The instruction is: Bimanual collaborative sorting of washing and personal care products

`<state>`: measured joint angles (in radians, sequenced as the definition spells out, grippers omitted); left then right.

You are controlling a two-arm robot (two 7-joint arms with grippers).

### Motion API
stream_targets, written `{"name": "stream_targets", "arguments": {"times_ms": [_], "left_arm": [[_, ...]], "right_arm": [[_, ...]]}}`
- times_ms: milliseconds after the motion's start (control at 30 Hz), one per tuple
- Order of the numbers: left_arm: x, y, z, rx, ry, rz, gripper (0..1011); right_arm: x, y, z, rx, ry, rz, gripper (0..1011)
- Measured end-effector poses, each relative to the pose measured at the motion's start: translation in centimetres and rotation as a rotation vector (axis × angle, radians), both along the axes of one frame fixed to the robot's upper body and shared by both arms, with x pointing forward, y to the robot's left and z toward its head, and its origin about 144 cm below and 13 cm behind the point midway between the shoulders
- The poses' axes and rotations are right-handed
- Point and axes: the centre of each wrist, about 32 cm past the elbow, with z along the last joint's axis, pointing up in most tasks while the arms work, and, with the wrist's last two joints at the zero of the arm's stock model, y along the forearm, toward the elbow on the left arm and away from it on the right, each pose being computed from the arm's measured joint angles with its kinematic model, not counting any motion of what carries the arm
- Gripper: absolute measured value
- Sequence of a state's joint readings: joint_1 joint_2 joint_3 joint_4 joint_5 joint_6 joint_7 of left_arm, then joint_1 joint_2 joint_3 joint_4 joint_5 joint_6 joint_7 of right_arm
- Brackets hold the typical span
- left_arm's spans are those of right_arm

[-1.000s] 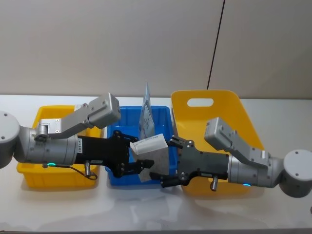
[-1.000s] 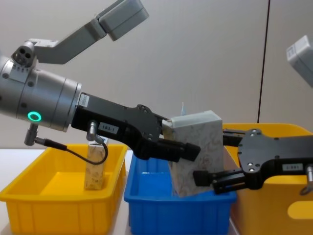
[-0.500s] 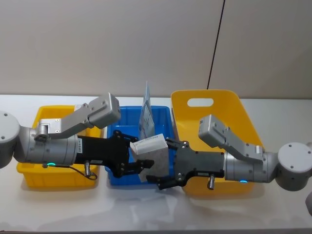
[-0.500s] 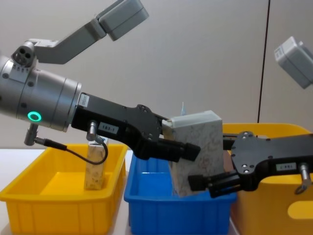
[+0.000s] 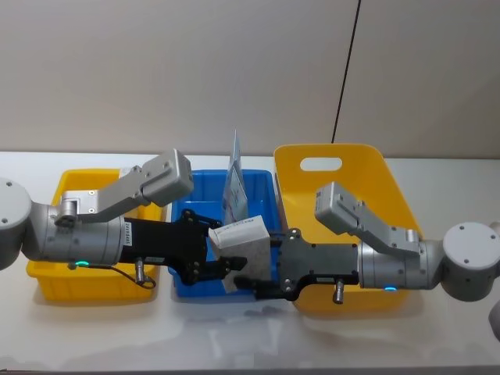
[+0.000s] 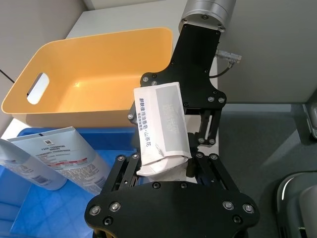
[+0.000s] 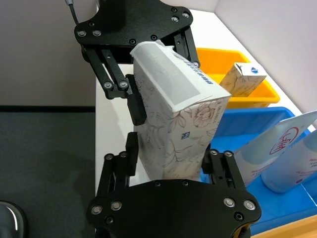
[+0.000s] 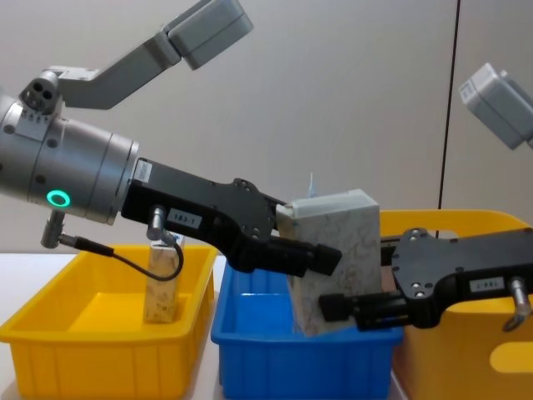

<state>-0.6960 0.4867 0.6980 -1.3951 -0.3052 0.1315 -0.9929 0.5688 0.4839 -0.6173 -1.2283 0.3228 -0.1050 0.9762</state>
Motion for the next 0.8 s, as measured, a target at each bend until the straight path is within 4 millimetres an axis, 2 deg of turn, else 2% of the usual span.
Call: {"name": "stream_targets", "arguments": {"times_ms": [300, 533, 800], "left_arm": [[0.00, -0.01, 0.00, 0.000, 0.000, -0.001, 390], [0.00, -0.01, 0.00, 0.000, 0.000, 0.000, 391], [0.00, -0.01, 0.00, 0.000, 0.000, 0.000, 391]], "right_arm": [[0.08, 0.03, 0.10, -0.004, 0.008, 0.007, 472], [0.10, 0.04, 0.11, -0.006, 0.011, 0.010, 405], [0.11, 0.05, 0.12, -0.007, 0.013, 0.011, 401]]}}
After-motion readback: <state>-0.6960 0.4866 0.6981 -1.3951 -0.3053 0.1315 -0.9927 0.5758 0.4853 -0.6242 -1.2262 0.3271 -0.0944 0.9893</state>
